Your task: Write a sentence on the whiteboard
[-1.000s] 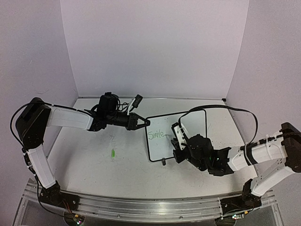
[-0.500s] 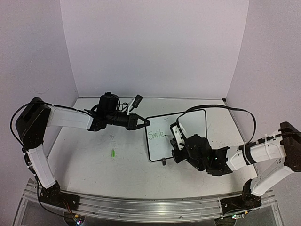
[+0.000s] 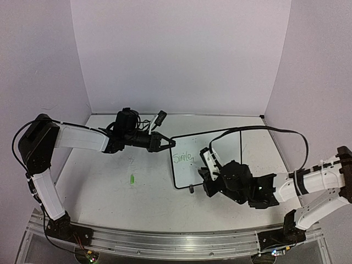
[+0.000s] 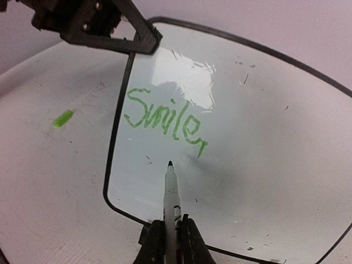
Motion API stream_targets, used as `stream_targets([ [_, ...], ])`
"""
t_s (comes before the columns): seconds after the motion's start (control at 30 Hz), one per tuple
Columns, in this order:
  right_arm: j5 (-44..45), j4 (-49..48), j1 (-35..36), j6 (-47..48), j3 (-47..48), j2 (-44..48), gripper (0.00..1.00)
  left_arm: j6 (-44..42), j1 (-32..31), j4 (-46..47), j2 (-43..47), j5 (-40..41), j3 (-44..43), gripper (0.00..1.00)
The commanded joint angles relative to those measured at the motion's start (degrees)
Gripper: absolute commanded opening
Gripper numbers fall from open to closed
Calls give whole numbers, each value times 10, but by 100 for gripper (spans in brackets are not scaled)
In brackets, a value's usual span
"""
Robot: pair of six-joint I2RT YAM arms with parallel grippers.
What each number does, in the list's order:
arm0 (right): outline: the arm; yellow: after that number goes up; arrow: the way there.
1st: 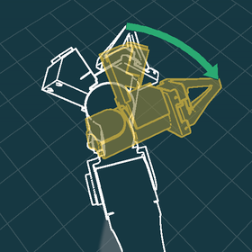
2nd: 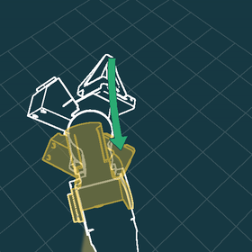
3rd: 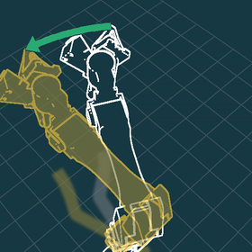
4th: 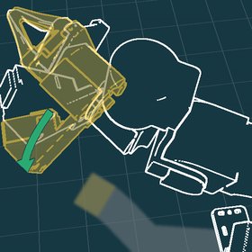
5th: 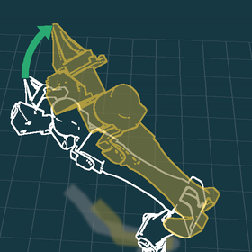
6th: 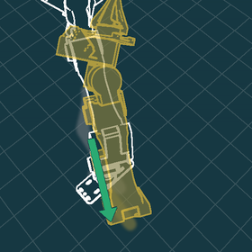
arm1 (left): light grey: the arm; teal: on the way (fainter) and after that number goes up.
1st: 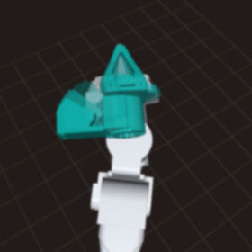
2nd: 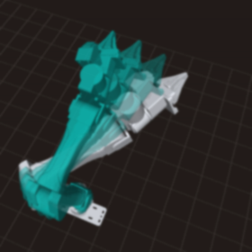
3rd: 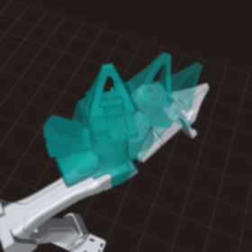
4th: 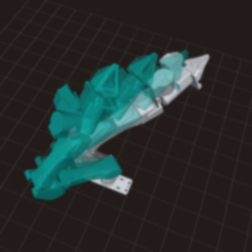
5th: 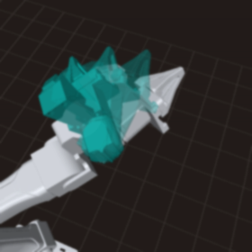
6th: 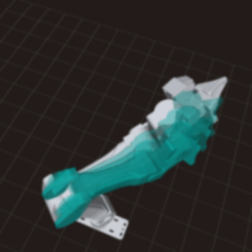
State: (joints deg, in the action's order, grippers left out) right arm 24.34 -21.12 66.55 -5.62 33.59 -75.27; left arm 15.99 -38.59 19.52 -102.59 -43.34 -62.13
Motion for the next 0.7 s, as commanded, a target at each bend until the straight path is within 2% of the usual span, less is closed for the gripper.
stream_targets([
  [0.0, -18, -53, -39, -10, 7, 30, 0, -8, -1, -28, 14, 4, -1, 0],
  [0.17, 25, -58, -58, 17, 19, -14, 0, -9, -1, -28, 19, 5, 1, 0],
  [0.67, 27, -83, -59, 30, 21, -49, 0, -9, -1, -29, 20, 1, -2, 0],
])
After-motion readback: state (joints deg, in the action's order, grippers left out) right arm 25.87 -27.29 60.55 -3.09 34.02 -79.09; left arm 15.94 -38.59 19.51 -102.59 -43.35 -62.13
